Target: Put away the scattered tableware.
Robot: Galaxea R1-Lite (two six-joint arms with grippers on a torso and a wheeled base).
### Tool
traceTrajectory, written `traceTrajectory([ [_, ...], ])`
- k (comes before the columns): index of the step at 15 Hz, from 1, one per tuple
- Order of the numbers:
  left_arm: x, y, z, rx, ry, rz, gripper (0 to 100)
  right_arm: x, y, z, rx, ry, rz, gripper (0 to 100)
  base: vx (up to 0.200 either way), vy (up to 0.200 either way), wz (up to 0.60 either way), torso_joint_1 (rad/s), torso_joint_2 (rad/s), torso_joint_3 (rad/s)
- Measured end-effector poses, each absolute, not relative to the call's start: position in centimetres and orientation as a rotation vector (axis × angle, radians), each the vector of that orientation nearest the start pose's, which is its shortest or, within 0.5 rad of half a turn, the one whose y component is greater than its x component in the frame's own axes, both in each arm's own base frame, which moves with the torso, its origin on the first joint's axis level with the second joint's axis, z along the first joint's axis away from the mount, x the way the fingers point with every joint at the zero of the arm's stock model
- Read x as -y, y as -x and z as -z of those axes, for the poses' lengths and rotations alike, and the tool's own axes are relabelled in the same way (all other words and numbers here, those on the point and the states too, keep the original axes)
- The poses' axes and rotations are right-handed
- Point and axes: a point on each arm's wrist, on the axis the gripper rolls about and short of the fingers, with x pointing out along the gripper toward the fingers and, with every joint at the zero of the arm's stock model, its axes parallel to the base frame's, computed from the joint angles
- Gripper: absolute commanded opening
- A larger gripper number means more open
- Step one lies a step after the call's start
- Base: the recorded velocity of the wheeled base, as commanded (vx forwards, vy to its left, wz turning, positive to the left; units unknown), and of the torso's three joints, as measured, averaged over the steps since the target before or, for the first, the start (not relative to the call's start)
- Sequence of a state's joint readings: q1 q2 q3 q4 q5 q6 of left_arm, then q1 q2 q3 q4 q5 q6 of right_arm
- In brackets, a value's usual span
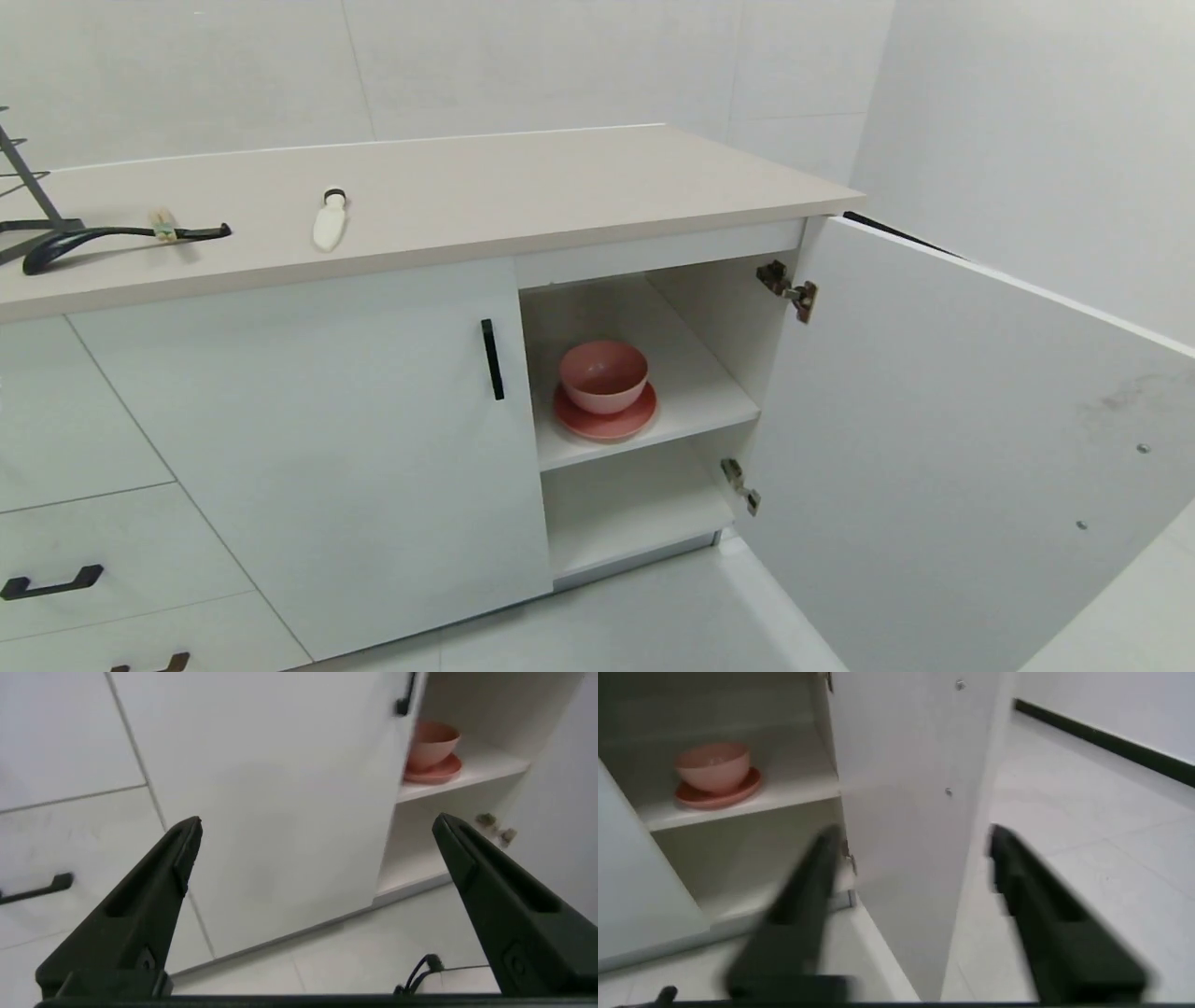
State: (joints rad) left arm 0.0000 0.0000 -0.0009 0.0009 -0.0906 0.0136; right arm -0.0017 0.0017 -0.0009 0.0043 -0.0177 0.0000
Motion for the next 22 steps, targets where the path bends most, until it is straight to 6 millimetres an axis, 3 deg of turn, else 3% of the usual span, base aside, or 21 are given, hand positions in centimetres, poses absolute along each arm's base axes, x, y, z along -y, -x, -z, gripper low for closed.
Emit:
traceTrajectory([
  [6,0.21,2.30,-7.60,0.004,-0.014,0.092,100,0.03,2.27,-7.51,-0.006,0.000,0.019,0,-0.200,0.000,0.00,0.006,0.00,0.004],
  [8,0.21,2.30,-7.60,0.003,-0.014,0.092,100,0.03,2.27,-7.51,-0.006,0.000,0.018,0,-0.200,-0.200,0.00,0.000,0.00,0.000],
  [22,0.21,2.30,-7.60,0.003,-0.012,0.092,100,0.04,2.27,-7.50,-0.006,0.000,0.019,0,0.000,-0.200,0.00,0.001,0.00,0.003],
])
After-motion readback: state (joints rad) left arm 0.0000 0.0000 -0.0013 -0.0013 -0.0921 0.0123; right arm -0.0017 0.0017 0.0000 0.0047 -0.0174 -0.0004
